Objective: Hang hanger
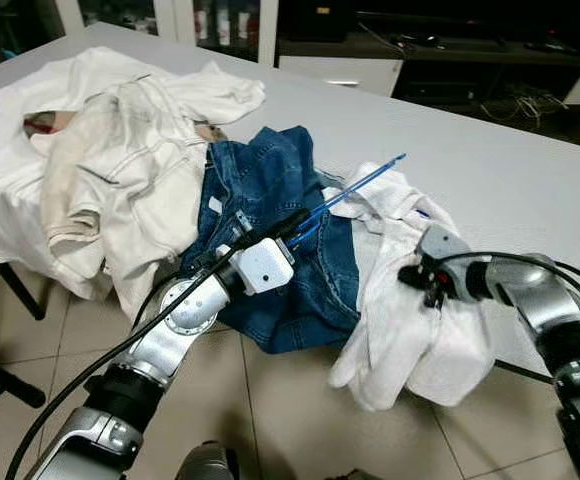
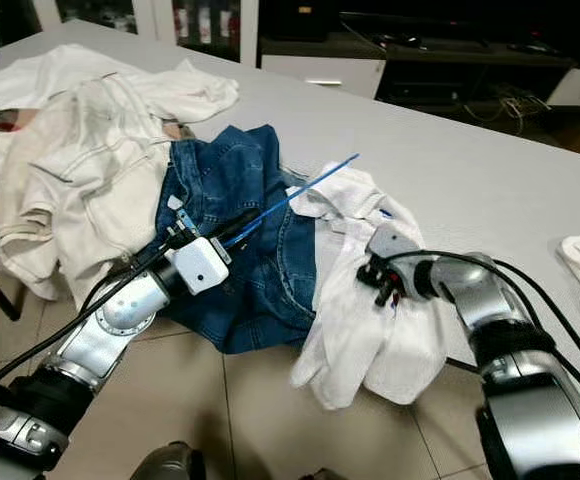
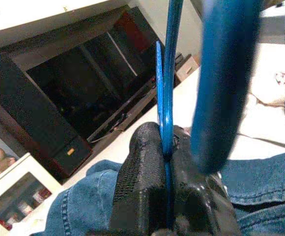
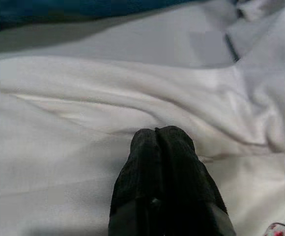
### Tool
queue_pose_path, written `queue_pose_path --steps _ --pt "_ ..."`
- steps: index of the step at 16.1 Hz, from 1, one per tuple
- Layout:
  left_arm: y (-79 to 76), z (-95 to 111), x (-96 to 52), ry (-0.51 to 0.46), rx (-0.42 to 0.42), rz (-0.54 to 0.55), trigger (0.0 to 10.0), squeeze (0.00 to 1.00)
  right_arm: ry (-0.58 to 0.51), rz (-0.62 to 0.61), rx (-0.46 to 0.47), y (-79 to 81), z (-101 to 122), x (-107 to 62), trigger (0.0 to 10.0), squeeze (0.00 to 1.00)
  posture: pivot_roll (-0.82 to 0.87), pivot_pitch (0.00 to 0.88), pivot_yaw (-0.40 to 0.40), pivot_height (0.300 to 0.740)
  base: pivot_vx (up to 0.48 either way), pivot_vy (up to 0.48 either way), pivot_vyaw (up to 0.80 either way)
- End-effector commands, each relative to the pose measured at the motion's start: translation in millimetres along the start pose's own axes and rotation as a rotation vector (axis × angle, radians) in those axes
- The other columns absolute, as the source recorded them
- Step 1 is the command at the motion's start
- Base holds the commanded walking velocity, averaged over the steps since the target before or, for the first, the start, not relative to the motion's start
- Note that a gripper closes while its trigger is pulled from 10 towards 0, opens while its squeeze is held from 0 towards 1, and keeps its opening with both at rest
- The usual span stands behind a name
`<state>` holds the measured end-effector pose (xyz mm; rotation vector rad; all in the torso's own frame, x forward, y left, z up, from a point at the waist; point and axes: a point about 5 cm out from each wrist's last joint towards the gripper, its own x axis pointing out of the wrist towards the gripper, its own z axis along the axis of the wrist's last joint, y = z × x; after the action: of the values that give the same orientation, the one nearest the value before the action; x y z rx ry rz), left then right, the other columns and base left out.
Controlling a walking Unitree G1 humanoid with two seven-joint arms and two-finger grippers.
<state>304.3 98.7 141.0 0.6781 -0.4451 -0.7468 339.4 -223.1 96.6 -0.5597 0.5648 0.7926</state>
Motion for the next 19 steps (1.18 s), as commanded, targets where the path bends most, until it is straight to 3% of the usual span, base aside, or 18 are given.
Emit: queue_pose_path --steps 1,7,8,14,16,19 --pt "-0.9 2.7 2.7 -0.013 0.010 -0.008 10.0 0.00 0.060 -0.040 0.000 0.0 -6.1 3.5 10.0 0.00 0.13 0.000 -0.085 0.710 0.000 0.000 0.00" --pt "-1.0 2.7 3.1 -0.014 0.011 -0.013 10.0 0.00 0.045 -0.233 0.018 -8.8 6.1 14.2 10.0 0.00 0.13 0.000 -0.082 0.710 0.000 0.000 0.00" --pt "-1.3 3.1 3.6 -0.015 0.012 -0.015 10.0 0.00 0.038 -0.352 0.038 -14.4 9.8 15.8 10.0 0.00 0.13 0.000 -0.079 0.710 0.000 0.000 0.00" --pt "-0.1 3.6 2.9 -0.015 0.015 -0.013 10.0 0.00 -0.023 -0.642 0.096 -36.0 21.8 5.3 10.0 0.00 0.15 0.000 -0.080 0.710 0.000 0.000 0.00" --pt "-0.6 3.2 1.4 -0.011 0.014 -0.010 10.0 0.00 -0.099 -0.655 0.158 -42.2 29.1 0.3 10.0 0.00 0.15 0.000 -0.084 0.710 0.000 0.000 0.00" --pt "-0.6 2.8 1.2 -0.008 0.014 -0.006 10.0 0.00 -0.230 -0.534 0.221 -43.9 36.8 -5.1 10.0 0.00 0.15 0.000 -0.087 0.710 0.000 0.000 0.00"
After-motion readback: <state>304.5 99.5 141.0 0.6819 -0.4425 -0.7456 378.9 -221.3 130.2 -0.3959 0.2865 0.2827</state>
